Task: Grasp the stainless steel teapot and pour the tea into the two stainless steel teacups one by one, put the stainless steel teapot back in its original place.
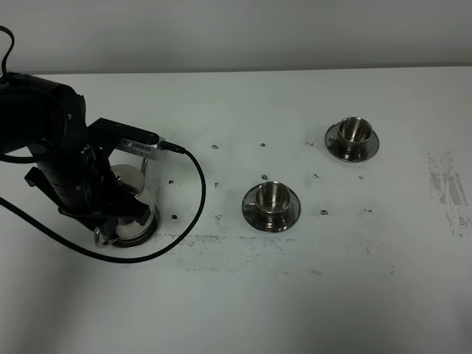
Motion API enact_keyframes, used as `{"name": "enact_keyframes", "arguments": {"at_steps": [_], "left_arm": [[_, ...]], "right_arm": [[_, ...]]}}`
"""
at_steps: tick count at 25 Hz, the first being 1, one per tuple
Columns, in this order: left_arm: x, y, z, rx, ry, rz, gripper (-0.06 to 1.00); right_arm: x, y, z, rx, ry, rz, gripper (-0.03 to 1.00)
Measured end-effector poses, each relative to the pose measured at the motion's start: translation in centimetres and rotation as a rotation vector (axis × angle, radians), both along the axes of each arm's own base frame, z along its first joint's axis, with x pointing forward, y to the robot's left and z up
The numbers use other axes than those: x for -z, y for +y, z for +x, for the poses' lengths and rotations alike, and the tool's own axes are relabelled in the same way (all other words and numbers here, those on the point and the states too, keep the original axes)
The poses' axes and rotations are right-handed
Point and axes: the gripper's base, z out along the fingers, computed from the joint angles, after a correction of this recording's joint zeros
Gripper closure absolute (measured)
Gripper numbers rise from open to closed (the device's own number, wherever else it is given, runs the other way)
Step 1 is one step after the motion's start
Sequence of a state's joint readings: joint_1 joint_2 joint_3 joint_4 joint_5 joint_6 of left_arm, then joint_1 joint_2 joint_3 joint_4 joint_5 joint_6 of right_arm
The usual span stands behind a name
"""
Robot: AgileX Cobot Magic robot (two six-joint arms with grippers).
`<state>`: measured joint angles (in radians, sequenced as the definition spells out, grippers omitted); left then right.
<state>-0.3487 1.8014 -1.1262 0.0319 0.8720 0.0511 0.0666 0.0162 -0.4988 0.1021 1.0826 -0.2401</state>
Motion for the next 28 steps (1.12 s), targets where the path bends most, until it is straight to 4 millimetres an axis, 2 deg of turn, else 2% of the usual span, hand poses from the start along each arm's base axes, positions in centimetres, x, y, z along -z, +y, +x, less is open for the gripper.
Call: {"name": "enact_keyframes", "arguments": {"at_steps": [6,13,19,23,28], "left_arm": [[-1.2,-0.2,0.6,0.056,-0.005,-0.001,0.77],[-4.8,-0.8,2.2,0.29,-0.029,-0.002,0.77],[-7.7,-1.4,4.1,0.494,-0.129,-0.005,0.77],[-8.3,-2.1,6.0,0.609,-0.151,0.005,0.77],[-7.4,-3.8,9.5,0.7,-0.159,0.049,0.77]], "right_arm": [[0.0,0.0,0.0,0.0,0.0,0.0,0.54],[0.0,0.0,0.0,0.0,0.0,0.0,0.54],[0.0,0.0,0.0,0.0,0.0,0.0,0.54],[0.0,0.0,0.0,0.0,0.0,0.0,0.54],[0.0,0.0,0.0,0.0,0.0,0.0,0.54]]}}
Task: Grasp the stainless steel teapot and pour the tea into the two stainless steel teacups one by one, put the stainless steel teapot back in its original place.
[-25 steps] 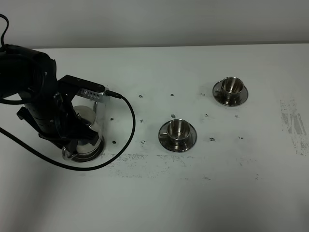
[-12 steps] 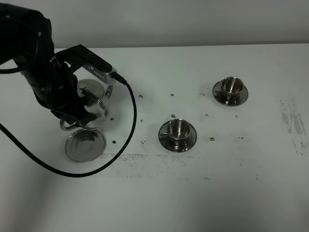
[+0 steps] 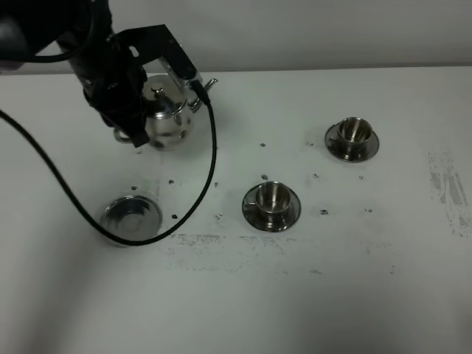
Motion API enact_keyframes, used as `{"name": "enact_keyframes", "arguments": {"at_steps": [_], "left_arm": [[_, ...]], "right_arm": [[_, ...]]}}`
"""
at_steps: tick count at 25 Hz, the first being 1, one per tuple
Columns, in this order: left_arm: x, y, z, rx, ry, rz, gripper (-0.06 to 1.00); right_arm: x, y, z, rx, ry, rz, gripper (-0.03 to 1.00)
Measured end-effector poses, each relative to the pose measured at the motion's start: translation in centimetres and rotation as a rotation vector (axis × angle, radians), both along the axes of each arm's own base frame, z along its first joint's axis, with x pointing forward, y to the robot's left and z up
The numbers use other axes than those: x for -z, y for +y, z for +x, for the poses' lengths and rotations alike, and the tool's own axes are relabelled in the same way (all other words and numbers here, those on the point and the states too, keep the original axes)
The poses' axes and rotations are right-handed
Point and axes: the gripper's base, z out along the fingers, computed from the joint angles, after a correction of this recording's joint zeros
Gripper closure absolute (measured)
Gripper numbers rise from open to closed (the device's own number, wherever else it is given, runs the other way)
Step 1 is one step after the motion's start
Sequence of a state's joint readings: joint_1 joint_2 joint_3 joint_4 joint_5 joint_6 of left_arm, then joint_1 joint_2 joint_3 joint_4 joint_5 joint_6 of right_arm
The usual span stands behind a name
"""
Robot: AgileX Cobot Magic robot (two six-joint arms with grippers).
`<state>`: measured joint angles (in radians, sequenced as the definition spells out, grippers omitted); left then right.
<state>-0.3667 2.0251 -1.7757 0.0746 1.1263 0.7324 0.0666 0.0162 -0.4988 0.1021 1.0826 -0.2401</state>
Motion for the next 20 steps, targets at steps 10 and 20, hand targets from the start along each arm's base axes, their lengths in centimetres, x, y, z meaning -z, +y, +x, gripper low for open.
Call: {"name": "enact_keyframes", "arguments": {"at_steps": [10,20], "left_arm": [[2.6,-6.5,6.0,0.159,-0.104,0.018,0.77],[5.8,-10.2,7.2,0.252,-0.139,0.014,0.77]], "right_arm": [[0.0,0.0,0.0,0.0,0.0,0.0,0.54],[0.0,0.0,0.0,0.0,0.0,0.0,0.54]]}}
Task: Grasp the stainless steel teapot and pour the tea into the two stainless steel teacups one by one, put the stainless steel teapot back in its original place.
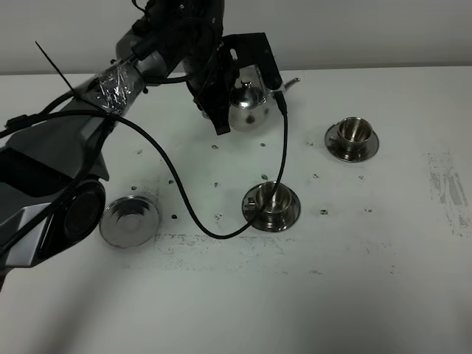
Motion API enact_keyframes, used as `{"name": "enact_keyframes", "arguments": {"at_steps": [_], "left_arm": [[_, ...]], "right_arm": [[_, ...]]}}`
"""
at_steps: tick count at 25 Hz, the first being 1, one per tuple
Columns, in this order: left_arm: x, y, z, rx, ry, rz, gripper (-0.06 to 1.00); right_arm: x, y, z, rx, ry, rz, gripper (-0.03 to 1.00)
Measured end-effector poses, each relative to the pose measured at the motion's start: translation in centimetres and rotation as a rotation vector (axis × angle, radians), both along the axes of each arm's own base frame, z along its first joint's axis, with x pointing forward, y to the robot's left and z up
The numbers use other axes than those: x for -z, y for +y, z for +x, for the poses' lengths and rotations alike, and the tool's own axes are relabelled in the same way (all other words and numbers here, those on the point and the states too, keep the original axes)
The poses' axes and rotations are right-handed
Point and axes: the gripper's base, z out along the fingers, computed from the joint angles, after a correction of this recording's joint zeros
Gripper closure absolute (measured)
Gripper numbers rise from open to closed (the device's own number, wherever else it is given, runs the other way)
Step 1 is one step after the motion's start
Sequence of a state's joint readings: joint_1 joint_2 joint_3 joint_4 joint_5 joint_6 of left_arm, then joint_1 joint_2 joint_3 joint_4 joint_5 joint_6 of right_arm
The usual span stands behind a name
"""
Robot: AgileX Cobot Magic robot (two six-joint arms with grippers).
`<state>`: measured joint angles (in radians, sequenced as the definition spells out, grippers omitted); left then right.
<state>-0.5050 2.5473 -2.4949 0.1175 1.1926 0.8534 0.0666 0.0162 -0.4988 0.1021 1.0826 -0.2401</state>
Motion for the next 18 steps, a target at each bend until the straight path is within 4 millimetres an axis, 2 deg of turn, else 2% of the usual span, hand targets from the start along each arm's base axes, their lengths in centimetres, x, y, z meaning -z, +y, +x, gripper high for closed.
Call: {"name": "enact_keyframes", "arguments": {"at_steps": [4,10,18], "left_arm": [[0.7,-0.9,-0.4,0.022,0.001,0.024,0.77],[0.9,-2.4,-0.3,0.066,-0.088,0.036,0.77],[2.7,-3.9,-0.1,0.112,-0.146,0.029,0.77]], "right_arm": [[0.0,0.0,0.0,0.0,0.0,0.0,0.54],[0.0,0.0,0.0,0.0,0.0,0.0,0.54],[0.0,0.0,0.0,0.0,0.0,0.0,0.54]]}}
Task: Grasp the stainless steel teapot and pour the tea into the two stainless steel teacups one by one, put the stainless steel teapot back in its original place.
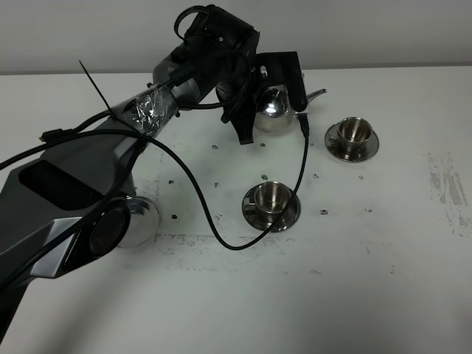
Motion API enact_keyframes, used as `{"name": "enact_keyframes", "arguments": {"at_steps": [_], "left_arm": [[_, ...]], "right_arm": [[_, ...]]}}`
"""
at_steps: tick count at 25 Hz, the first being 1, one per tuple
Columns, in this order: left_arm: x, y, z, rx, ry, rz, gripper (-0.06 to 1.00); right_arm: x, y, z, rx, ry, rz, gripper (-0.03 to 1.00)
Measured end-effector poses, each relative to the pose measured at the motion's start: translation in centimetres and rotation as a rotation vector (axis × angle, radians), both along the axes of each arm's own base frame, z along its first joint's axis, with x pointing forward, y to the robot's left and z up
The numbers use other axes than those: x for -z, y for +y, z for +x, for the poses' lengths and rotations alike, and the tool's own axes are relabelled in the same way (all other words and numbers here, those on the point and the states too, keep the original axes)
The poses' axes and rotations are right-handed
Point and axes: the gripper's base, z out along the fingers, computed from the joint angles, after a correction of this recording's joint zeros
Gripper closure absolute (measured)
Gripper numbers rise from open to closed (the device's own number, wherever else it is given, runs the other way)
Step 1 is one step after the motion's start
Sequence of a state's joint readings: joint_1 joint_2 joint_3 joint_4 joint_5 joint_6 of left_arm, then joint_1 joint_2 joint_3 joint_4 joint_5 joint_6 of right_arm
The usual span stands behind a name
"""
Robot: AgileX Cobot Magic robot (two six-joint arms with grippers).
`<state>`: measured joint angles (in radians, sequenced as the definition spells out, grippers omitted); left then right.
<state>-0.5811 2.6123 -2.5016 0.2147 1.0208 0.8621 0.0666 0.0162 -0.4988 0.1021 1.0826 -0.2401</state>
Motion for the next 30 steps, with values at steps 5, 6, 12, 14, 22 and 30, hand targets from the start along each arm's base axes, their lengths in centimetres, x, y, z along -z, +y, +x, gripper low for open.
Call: {"name": "enact_keyframes", "arguments": {"at_steps": [5,6,12,14,22,30], "left_arm": [[-0.1,-0.8,0.0,0.029,-0.057,-0.003,0.77],[-0.2,-1.1,0.0,0.038,-0.075,-0.001,0.77],[-0.4,-2.1,-0.2,0.069,-0.124,-0.016,0.77],[-0.5,-2.3,-0.1,0.075,-0.145,-0.015,0.77],[0.3,-2.6,0.2,0.085,-0.195,0.009,0.77],[1.8,-3.3,0.2,0.11,-0.205,0.007,0.77]], "right_arm": [[0.0,0.0,0.0,0.0,0.0,0.0,0.54],[0.0,0.0,0.0,0.0,0.0,0.0,0.54],[0.0,0.0,0.0,0.0,0.0,0.0,0.54],[0.0,0.0,0.0,0.0,0.0,0.0,0.54],[0.0,0.0,0.0,0.0,0.0,0.0,0.54],[0.0,0.0,0.0,0.0,0.001,0.0,0.54]]}}
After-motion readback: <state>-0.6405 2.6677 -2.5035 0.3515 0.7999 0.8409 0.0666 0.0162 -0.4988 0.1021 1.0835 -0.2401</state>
